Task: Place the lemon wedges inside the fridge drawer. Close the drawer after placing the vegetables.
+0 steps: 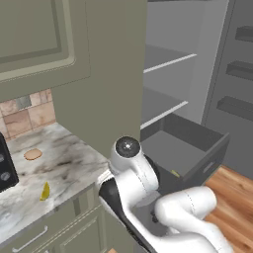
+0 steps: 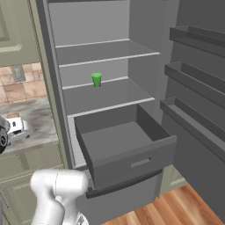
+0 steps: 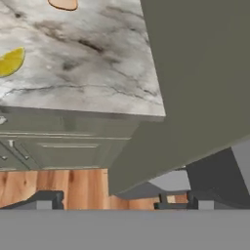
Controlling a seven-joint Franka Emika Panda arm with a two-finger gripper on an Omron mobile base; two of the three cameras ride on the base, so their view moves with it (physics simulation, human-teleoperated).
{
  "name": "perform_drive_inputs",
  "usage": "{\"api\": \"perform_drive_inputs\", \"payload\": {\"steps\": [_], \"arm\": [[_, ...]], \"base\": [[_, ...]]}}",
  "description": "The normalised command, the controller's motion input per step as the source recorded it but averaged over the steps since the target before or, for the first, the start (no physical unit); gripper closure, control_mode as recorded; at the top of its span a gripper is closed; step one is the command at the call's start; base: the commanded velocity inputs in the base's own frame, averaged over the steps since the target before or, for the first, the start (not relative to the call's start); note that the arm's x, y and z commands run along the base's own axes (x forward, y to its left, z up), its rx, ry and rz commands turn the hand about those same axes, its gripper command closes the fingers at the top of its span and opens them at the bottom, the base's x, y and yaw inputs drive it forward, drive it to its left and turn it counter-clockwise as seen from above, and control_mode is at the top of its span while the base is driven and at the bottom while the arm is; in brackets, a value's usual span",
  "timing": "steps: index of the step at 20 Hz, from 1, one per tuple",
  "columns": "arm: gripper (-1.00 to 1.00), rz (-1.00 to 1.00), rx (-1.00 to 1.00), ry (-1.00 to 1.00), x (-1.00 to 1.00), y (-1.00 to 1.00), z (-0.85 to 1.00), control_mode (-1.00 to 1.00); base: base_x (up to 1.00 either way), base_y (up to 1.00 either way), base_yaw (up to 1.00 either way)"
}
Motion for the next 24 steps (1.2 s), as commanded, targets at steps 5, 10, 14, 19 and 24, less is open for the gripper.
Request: {"api": "perform_drive_inputs", "payload": {"steps": [5, 10, 14, 19, 24], "arm": [[-1.0, 0.0, 0.04, 0.11, 0.26, 0.78, -0.02, -1.0], [-1.0, -0.01, 0.19, 0.13, 0.37, 0.34, -0.22, -1.0], [-1.0, -0.08, 0.38, 0.16, 0.26, 0.19, -0.29, -1.0], [-1.0, -0.14, 0.26, 0.15, 0.16, 0.51, -0.55, -1.0], [-1.0, -0.09, 0.01, 0.17, 0.17, 0.73, -0.23, -1.0]], "base": [[0.0, 0.0, 0.0], [0.0, 0.0, 0.0], [0.0, 0.0, 0.0], [0.0, 0.0, 0.0], [0.0, 0.0, 0.0]]}}
